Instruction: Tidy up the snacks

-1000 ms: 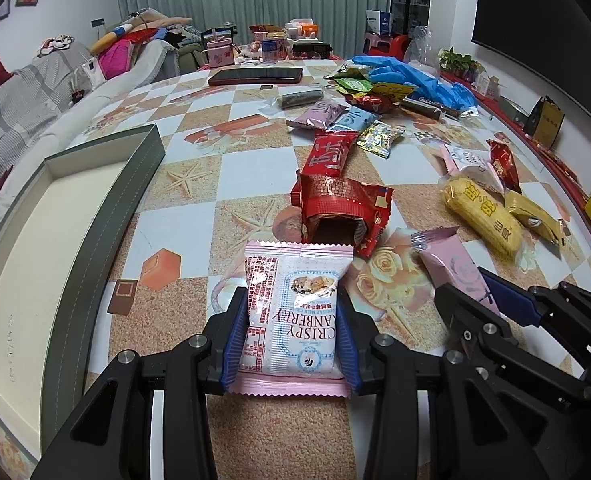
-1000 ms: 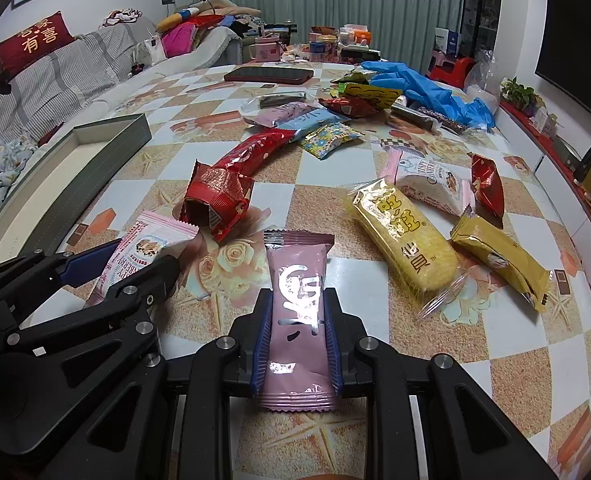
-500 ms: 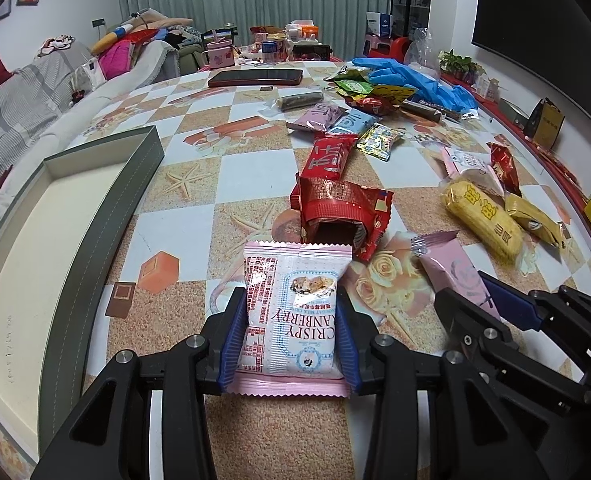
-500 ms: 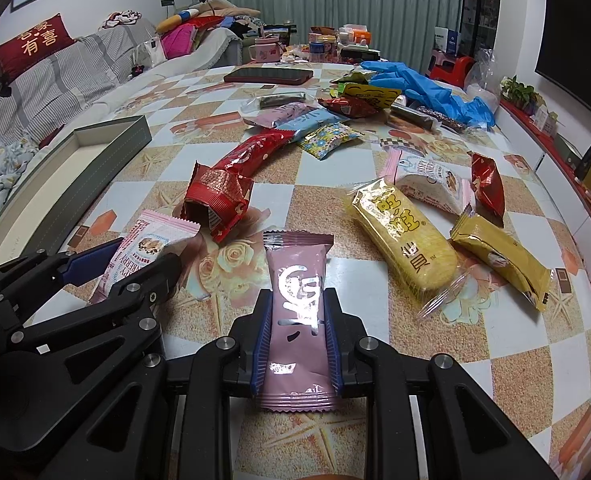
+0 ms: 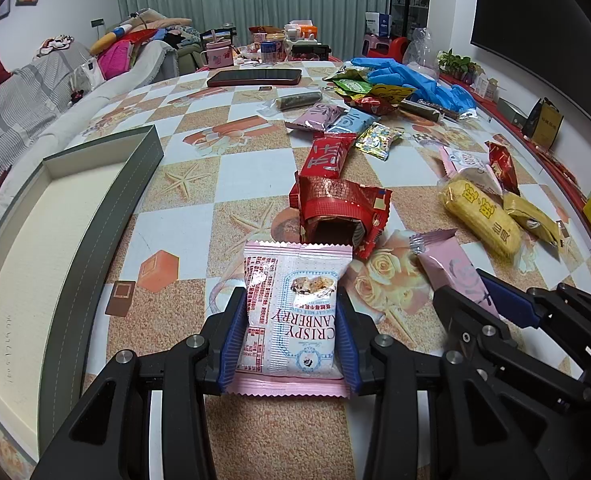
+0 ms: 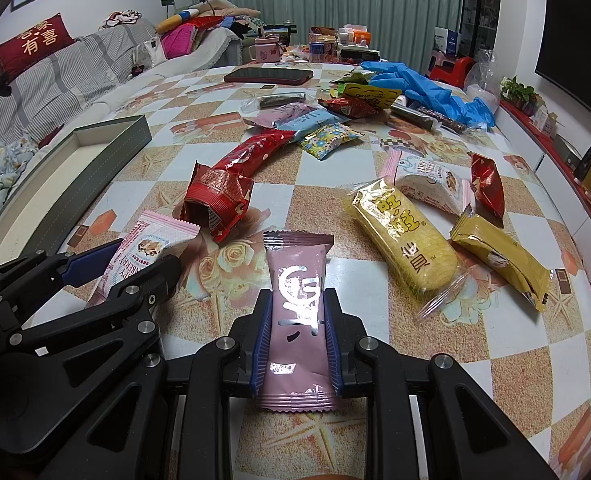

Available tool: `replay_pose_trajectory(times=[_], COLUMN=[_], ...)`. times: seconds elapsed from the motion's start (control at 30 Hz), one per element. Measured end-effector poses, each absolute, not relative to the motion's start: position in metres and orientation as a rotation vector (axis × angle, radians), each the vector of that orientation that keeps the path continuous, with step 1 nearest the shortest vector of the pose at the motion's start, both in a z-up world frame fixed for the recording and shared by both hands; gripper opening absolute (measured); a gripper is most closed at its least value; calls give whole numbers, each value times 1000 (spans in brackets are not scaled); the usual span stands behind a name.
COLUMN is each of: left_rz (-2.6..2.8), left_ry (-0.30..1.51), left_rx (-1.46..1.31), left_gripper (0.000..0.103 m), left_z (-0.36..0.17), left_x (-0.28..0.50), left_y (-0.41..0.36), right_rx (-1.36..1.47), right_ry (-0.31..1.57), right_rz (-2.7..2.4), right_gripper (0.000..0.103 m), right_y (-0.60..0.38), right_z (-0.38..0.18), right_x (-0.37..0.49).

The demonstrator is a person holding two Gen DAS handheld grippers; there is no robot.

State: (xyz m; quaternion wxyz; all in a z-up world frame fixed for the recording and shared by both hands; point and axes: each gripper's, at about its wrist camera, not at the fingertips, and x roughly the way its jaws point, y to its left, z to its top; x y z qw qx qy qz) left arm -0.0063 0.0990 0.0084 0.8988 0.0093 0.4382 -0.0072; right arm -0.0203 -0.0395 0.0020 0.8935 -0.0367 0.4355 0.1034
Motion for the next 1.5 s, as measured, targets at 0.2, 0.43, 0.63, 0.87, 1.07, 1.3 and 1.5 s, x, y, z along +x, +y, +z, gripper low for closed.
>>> replay_pose_trajectory(times=[0.2, 0.43, 0.63, 0.87, 1.07, 1.3, 1.5], left_rz=[-15, -15, -15, -15, -15, -10, -10], left_ry=[907, 907, 907, 907, 907, 909, 909], left_rx=[19, 19, 18, 18, 18, 18, 18], left_gripper=[44, 44, 44, 44, 44, 46, 46], left_z=[8, 8, 8, 8, 8, 8, 8], left_x=[-6, -6, -6, -6, -6, -6, -5], left_y=[99, 99, 99, 99, 100, 99, 99], right_rx=[-76, -77, -77, -77, -77, -80, -81], right_ry=[903, 903, 903, 902, 902, 902, 901], right_rz=[214, 214, 214, 214, 214, 208, 201], right_gripper=[26, 26, 26, 26, 26, 26, 26], right_y=[-39, -39, -39, -39, -39, -39, -40], right_z=[2, 2, 2, 2, 2, 2, 2], right_x=[-20, -20, -20, -21, -21, -21, -21])
